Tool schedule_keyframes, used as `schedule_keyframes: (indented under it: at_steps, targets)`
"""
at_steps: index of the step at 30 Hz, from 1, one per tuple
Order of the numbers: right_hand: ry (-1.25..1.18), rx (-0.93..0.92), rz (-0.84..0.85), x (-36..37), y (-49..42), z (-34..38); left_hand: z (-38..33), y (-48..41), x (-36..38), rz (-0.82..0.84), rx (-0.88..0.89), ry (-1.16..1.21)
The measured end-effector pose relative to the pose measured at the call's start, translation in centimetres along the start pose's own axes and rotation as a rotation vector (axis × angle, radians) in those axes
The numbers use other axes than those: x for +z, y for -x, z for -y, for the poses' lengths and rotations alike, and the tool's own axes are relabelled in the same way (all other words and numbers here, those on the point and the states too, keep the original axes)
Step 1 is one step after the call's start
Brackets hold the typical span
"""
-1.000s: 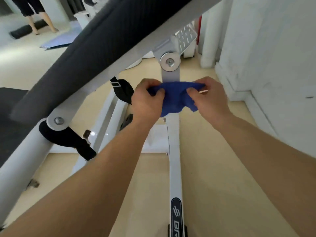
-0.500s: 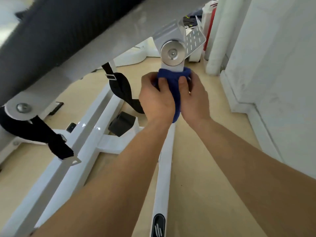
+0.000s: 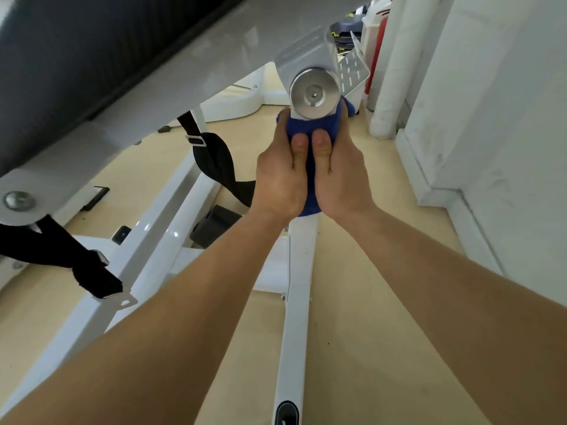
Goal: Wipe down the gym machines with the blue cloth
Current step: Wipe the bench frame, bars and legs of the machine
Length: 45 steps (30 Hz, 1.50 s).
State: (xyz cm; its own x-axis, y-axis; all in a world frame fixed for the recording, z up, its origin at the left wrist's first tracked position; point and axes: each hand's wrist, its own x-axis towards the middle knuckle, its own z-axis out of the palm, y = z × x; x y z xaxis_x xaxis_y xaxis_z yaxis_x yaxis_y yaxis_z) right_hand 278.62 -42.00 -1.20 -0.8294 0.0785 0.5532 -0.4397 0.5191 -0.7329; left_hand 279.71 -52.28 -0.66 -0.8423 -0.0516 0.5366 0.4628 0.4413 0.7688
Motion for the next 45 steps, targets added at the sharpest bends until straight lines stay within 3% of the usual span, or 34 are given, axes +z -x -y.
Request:
schedule_keyframes:
  at_steps: [3,7,12,16,26,28,30,34,40,45]
  targets:
    - [-0.008,0.022,0.025,1.2,1.9,-1.8,2.5,1.4,0.7,0.094,-0.032,-0.019]
    - [0.031,0.109,0.192,0.3,3.9,-2.0,3.7,2.9,0.2,0.275,-0.177,-0.050]
    - [0.026,0.040,0.128,-1.8,-0.2,1.1,-0.6,-0.9,-1.8,0.141,-0.095,0.015]
    - [0.035,-0.014,0.060,-0.5,0.6,0.0,0.0,-0.3,-1.2,0.149,-0.033,0.043]
    - [-0.069,0.169,0.182,4.8,8.2,-9.3,9.3,6.6,2.4,0.287,-0.254,0.022]
    - [-0.092,0.214,0.218,5.6,9.5,-10.6,10.4,7.8,3.0,0.306,-0.233,-0.091]
    - [-0.041,0.234,0.222,5.7,10.5,-11.1,11.1,8.6,3.3,0.302,-0.199,-0.208]
    - [0.052,0.172,0.254,4.4,9.8,-10.1,10.6,8.2,2.7,0.307,-0.272,-0.115]
    - [0.058,0.115,0.183,3.1,7.1,-7.7,8.1,6.0,2.4,0.154,-0.186,-0.077]
    - [0.042,0.194,0.235,5.0,10.0,-11.2,10.4,8.5,3.8,0.245,-0.364,-0.131]
